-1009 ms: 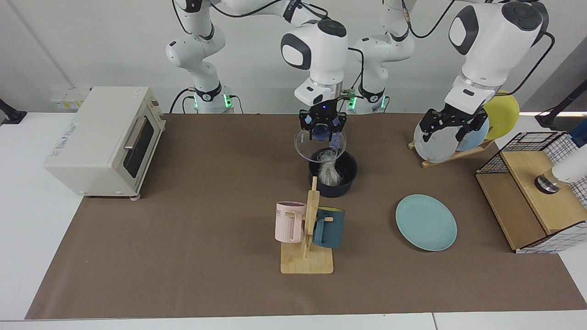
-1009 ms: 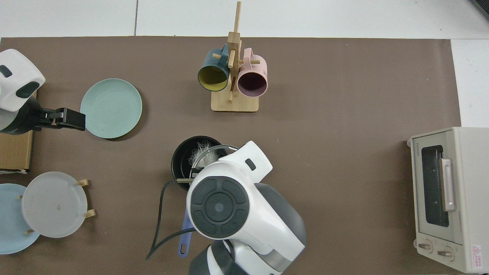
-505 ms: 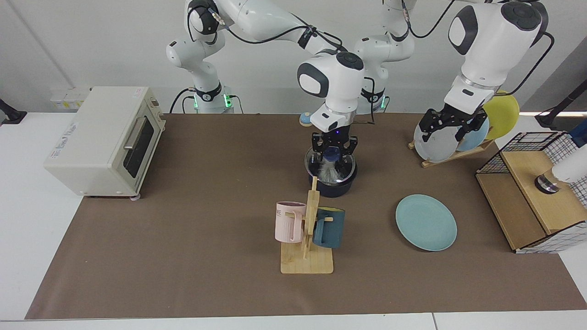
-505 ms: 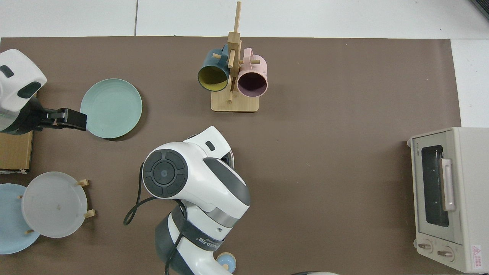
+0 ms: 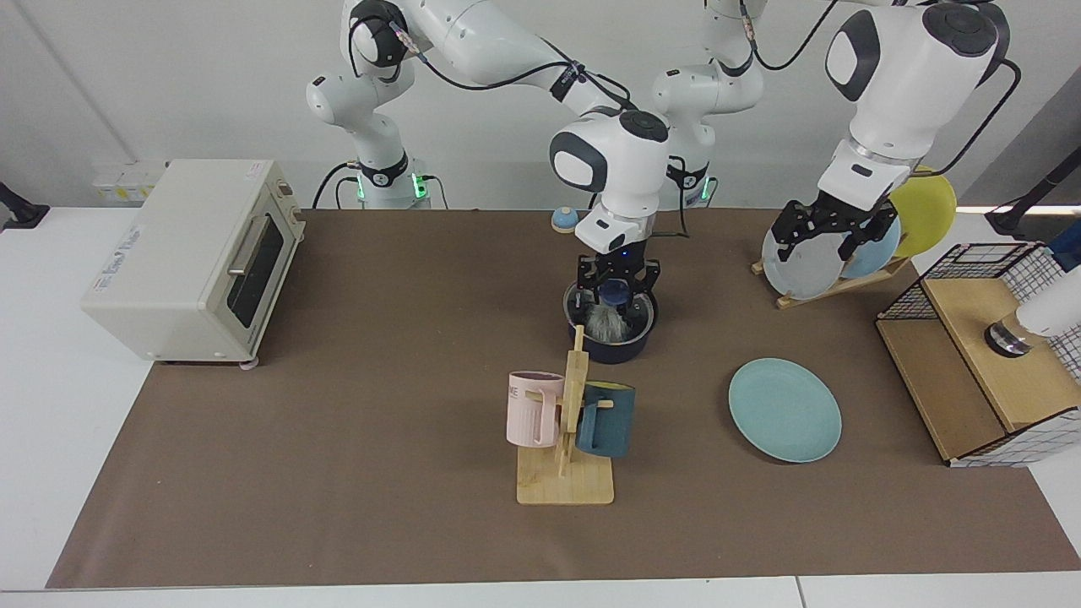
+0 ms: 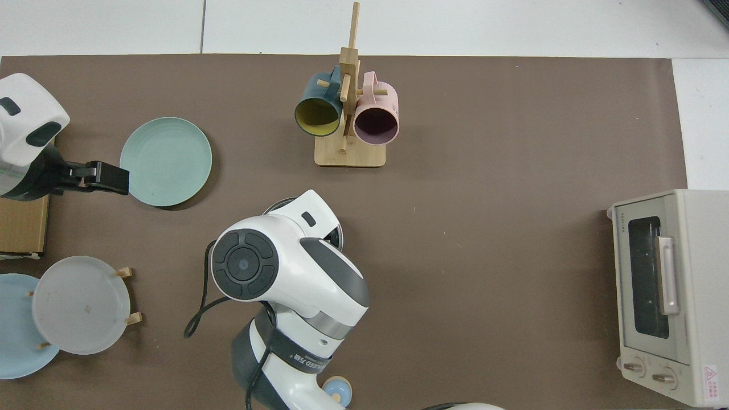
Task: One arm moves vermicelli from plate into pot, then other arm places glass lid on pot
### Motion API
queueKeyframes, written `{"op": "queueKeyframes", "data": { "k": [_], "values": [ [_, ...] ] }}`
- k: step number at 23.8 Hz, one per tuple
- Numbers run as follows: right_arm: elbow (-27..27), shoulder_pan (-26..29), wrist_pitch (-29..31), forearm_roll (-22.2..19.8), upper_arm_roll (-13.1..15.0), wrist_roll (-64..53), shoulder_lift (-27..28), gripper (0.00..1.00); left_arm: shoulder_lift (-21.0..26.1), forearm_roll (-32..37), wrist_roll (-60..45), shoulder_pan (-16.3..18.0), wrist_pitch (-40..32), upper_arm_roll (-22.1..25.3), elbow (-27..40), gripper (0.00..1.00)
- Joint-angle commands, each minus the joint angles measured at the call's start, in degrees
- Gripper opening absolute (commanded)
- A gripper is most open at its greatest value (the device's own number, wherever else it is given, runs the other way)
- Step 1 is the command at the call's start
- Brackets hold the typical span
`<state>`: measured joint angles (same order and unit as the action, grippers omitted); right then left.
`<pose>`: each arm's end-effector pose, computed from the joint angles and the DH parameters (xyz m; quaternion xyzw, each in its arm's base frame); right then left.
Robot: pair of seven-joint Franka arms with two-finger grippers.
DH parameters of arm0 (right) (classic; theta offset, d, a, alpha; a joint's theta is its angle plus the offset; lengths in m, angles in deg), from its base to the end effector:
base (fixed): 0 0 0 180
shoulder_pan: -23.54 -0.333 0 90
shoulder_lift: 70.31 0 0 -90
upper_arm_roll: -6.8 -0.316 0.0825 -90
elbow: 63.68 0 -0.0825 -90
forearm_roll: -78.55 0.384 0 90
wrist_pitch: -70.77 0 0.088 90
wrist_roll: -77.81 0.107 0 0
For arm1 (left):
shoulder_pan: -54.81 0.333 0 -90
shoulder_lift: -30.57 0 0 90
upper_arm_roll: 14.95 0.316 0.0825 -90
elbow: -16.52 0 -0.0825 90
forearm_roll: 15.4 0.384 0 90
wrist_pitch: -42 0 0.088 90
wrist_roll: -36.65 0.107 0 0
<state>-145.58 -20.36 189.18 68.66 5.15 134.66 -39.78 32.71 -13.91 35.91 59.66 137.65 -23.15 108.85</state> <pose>0.5112 0.5028 0.3965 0.9941 -0.0636 0.0878 0.0036 0.5728 -0.0295 0.5931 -0.9996 0.0238 -0.0109 0.0099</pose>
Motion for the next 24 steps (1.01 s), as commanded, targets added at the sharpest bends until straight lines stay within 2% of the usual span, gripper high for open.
{"op": "queueKeyframes", "data": {
  "k": [1,8,24],
  "values": [
    [-2.04,0.22,1.48,-1.36,-0.28,1.68,-1.17,0.0,-0.03,-0.35,-0.31,0.24,-1.08,-0.15,-0.84,1.0],
    [-1.77,-1.01,2.09,-0.83,-0.28,2.38,-1.09,0.0,-0.03,-0.35,-0.31,0.24,-1.08,-0.06,-0.84,1.0],
    [-2.04,0.3,3.94,0.84,-0.37,2.12,-1.17,0.0,-0.03,-0.35,-0.31,0.24,-1.17,-0.15,-0.84,1.0]
  ]
}}
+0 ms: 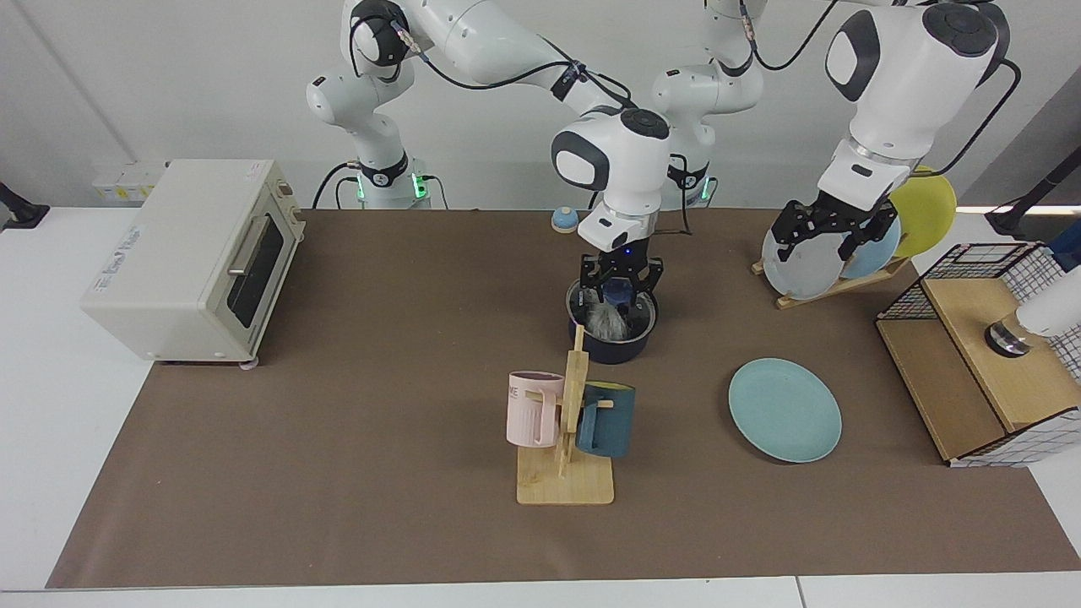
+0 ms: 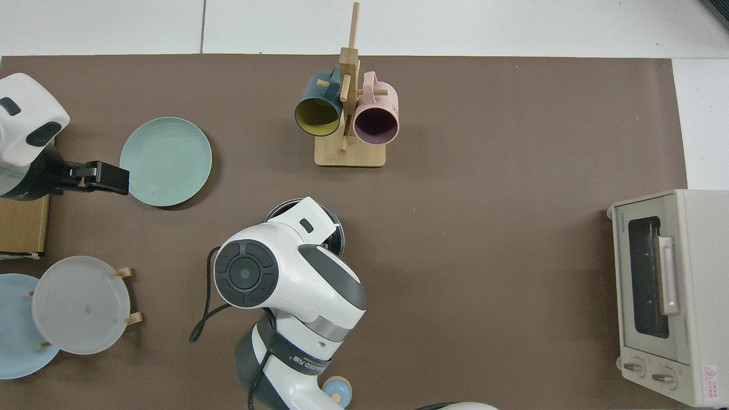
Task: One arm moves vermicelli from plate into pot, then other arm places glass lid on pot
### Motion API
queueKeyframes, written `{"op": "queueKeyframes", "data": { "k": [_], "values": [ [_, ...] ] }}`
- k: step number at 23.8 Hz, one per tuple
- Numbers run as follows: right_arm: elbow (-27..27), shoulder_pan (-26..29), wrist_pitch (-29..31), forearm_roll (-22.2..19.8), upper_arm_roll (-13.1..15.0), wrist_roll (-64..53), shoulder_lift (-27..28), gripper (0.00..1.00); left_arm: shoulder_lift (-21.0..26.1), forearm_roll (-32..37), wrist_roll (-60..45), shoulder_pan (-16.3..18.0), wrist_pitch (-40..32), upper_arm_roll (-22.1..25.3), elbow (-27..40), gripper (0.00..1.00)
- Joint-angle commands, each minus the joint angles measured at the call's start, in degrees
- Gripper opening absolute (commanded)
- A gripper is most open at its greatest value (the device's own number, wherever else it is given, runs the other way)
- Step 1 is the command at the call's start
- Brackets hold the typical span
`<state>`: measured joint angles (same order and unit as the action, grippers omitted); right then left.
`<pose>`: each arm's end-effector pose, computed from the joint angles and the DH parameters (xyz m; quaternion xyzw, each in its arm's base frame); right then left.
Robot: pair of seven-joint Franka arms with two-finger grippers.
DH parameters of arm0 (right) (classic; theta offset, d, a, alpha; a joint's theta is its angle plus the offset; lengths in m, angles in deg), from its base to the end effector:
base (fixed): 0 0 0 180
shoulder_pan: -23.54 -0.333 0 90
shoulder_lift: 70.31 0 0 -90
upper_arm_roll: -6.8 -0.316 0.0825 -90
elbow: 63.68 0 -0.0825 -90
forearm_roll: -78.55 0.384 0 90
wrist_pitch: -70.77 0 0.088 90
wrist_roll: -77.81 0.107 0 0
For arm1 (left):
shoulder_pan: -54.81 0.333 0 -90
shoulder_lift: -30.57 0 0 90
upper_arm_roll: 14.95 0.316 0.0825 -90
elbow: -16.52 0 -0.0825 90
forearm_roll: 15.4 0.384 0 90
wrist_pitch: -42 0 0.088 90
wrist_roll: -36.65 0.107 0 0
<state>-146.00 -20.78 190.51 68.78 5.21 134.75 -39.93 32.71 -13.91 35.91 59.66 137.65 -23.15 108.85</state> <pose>0.5080 0.5072 0.3971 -0.9938 0.0605 -0.0926 0.0046 0.5728 -0.0295 0.5931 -0.9996 0.0238 -0.0109 0.0099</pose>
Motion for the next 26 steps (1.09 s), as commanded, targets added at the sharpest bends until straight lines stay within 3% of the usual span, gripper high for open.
{"op": "queueKeyframes", "data": {
  "k": [1,11,21,26],
  "values": [
    [-1.62,0.82,2.6,0.72,-0.43,2.04,-1.12,0.0,-0.03,-0.35,-0.31,0.24,-1.08,-0.15,-0.84,1.0],
    [-1.62,2.58,2.52,2.82,-0.43,0.98,-2.44,0.0,-0.03,-0.35,-0.31,0.24,-1.08,-0.06,-0.84,1.0],
    [-2.14,3.46,2.78,10.29,-0.43,-2.44,-2.44,0.0,-0.03,-0.35,-0.31,0.24,-1.08,-0.15,-0.84,1.0],
    [-2.49,3.63,2.43,10.65,-0.43,-3.41,-2.44,0.0,-0.03,-0.35,-0.31,0.24,-1.08,-0.06,-0.84,1.0]
  ]
}}
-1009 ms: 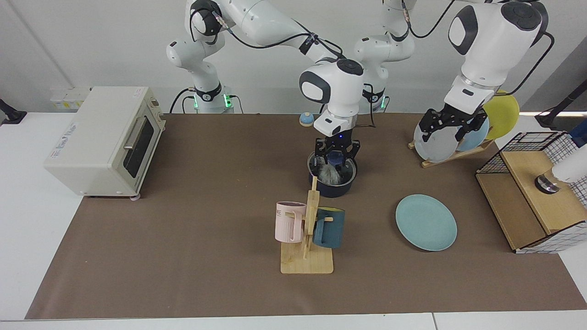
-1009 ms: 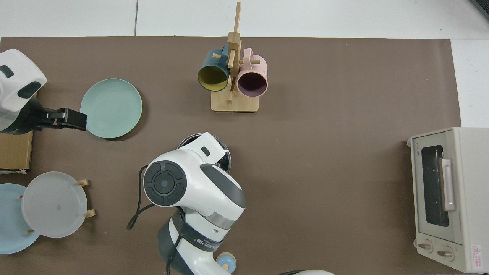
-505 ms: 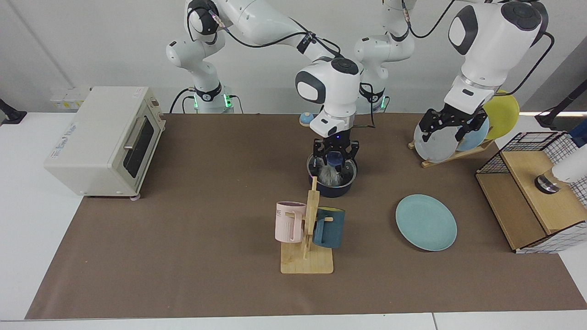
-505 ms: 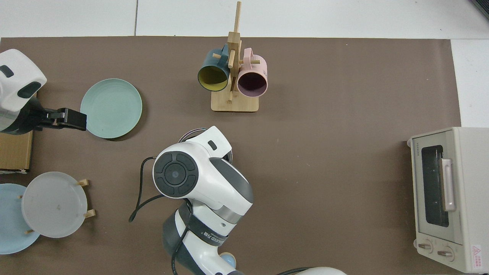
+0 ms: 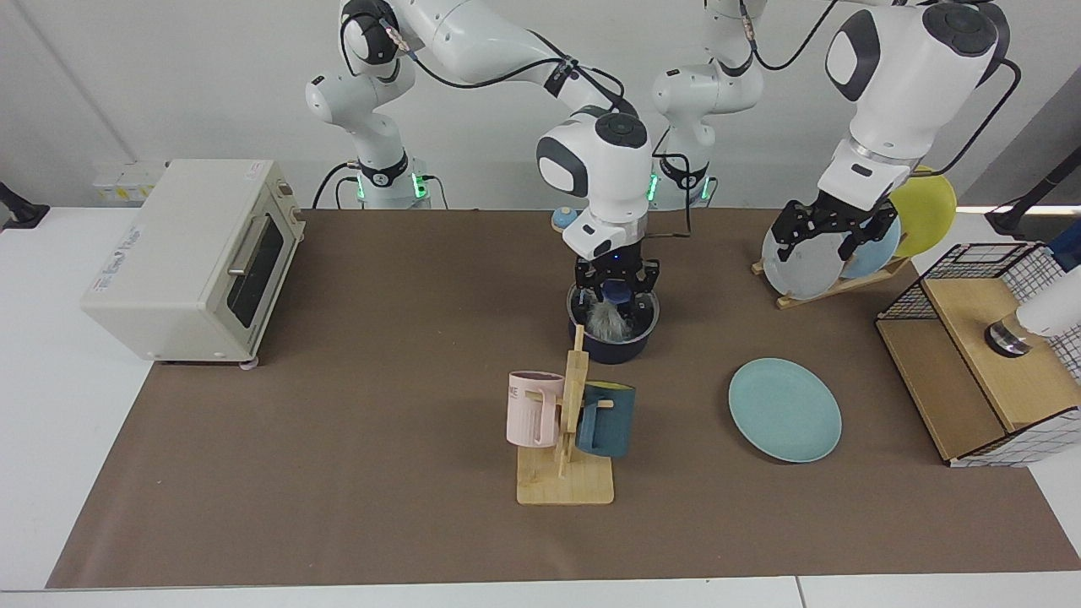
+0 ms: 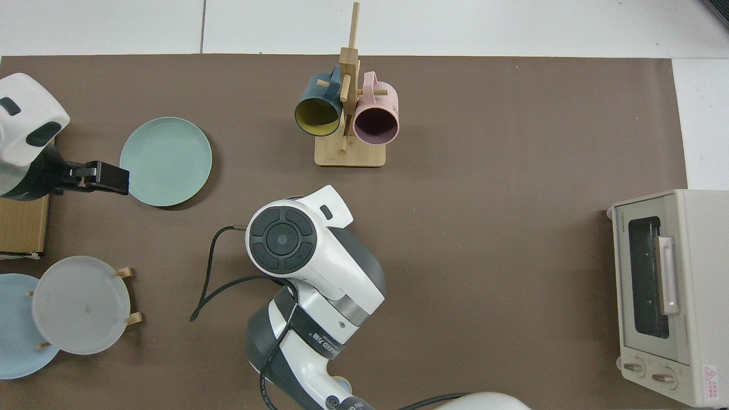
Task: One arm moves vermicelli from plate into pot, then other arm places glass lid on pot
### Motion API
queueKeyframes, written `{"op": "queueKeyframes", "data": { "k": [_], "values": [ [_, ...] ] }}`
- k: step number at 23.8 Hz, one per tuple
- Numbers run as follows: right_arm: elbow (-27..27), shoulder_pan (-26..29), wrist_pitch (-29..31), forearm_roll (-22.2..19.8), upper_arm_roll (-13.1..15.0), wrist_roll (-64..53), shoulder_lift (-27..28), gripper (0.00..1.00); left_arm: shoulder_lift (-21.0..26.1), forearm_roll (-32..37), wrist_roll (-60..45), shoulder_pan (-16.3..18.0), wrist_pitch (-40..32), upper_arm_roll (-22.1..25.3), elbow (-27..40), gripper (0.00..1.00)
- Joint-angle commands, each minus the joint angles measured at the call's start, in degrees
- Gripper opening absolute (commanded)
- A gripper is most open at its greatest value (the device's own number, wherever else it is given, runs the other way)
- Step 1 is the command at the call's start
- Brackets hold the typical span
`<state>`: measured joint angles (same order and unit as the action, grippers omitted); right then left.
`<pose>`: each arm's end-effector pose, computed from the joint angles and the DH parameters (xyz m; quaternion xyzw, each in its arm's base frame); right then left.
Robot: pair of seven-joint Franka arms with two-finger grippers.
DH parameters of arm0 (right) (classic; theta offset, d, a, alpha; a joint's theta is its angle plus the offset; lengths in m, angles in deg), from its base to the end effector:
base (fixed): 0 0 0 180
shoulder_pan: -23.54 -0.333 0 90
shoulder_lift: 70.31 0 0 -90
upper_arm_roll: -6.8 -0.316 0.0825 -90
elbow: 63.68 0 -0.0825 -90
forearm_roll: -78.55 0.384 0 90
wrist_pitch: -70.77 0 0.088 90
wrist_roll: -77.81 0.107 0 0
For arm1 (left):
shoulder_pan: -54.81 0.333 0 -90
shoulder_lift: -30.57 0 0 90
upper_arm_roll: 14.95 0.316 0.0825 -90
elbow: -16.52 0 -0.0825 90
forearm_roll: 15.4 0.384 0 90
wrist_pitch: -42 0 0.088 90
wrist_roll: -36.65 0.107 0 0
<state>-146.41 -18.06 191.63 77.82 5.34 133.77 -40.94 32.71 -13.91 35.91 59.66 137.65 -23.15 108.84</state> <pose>0.5265 0.4867 0.4076 -0.9908 0.1113 -0.0493 0.0584 0.5729 -0.0295 0.5932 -0.9996 0.0238 -0.0109 0.0099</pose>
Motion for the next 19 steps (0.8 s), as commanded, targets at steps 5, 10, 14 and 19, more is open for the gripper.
{"op": "queueKeyframes", "data": {
  "k": [5,10,14,19],
  "values": [
    [-2.62,0.65,1.39,1.52,-0.56,-3.22,-1.43,0.0,-0.03,-0.35,-0.31,0.24,-1.08,-0.06,-0.83,1.0],
    [-2.97,0.38,1.31,1.52,-0.56,-3.31,-1.43,0.0,-0.03,-0.35,-0.31,0.24,-1.08,-0.15,-0.83,1.0],
    [-2.88,0.29,1.83,1.7,-0.56,-2.7,-1.34,0.0,-0.03,-0.35,-0.31,0.24,-1.08,-0.06,-0.83,1.0],
    [-2.53,0.2,2.1,1.87,-0.56,-2.61,-1.25,0.0,-0.03,-0.35,-0.31,0.24,-1.08,-0.06,-0.83,1.0]
  ]
}}
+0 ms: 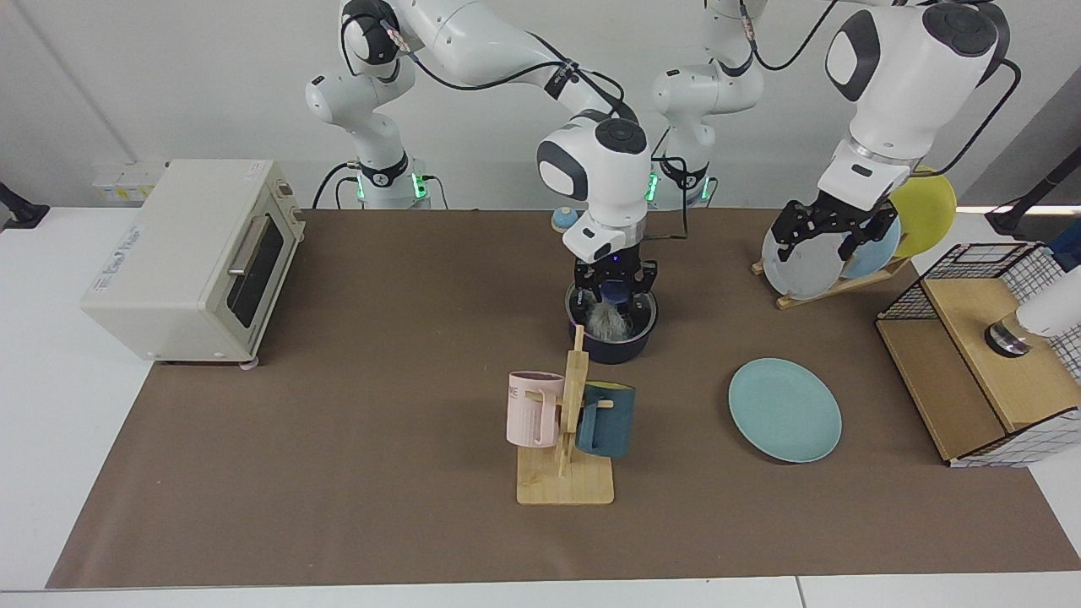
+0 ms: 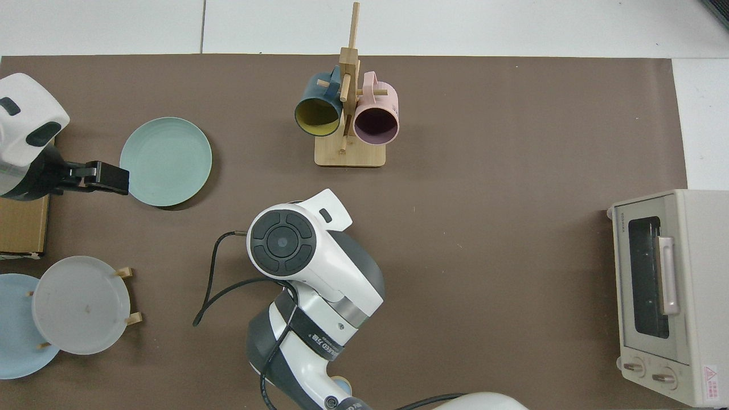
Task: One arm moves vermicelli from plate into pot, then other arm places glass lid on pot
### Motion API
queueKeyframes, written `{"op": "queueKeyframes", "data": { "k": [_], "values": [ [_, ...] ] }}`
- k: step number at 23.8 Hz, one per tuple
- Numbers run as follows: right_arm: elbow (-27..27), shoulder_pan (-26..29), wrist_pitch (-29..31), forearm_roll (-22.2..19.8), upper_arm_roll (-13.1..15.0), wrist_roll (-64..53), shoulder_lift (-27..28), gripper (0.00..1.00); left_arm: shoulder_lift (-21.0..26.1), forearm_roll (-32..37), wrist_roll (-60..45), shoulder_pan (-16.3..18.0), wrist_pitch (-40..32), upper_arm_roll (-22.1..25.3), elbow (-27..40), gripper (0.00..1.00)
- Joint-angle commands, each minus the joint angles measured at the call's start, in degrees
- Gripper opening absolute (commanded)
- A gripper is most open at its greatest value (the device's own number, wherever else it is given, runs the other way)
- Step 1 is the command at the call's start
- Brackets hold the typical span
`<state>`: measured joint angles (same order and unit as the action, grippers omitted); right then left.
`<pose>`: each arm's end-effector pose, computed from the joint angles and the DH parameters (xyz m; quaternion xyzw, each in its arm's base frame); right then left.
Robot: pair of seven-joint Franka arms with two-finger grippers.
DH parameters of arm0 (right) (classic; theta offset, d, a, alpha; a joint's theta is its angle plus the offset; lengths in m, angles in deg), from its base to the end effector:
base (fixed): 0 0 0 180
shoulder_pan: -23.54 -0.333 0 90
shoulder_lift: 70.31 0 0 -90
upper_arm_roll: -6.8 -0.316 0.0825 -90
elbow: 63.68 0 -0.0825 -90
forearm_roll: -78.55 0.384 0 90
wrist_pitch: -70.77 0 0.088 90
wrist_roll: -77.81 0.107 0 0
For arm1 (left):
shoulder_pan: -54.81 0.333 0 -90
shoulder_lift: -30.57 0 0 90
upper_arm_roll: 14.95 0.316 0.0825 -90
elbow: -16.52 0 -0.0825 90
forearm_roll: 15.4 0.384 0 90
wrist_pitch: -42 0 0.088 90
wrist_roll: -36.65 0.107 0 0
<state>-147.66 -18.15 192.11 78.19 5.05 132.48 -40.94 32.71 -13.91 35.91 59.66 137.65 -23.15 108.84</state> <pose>0.5213 0.4881 0.3979 -0.9927 0.0986 -0.0423 0.0557 0.5729 -0.0295 0.5932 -0.9996 0.0238 -0.0109 0.0099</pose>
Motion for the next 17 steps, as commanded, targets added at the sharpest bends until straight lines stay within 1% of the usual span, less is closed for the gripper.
{"op": "queueKeyframes", "data": {
  "k": [1,10,14,17],
  "values": [
    [-1.27,0.3,1.62,1.51,-0.27,-1.24,-1.25,0.0,-0.03,-0.35,-0.31,0.24,-1.08,-0.15,-0.83,1.0],
    [-1.8,0.3,1.01,1.51,-0.27,-1.32,-1.42,0.0,-0.03,-0.35,-0.31,0.24,-1.08,-0.06,-0.83,1.0],
    [-1.8,0.3,1.09,2.73,-0.27,-1.32,-1.51,0.0,-0.03,-0.35,-0.31,0.24,-1.17,-0.15,-0.83,1.0],
    [-1.8,0.3,1.18,2.74,-0.27,-1.5,-1.42,0.0,-0.03,-0.35,-0.31,0.24,-1.08,-0.15,-0.83,1.0]
  ]
}}
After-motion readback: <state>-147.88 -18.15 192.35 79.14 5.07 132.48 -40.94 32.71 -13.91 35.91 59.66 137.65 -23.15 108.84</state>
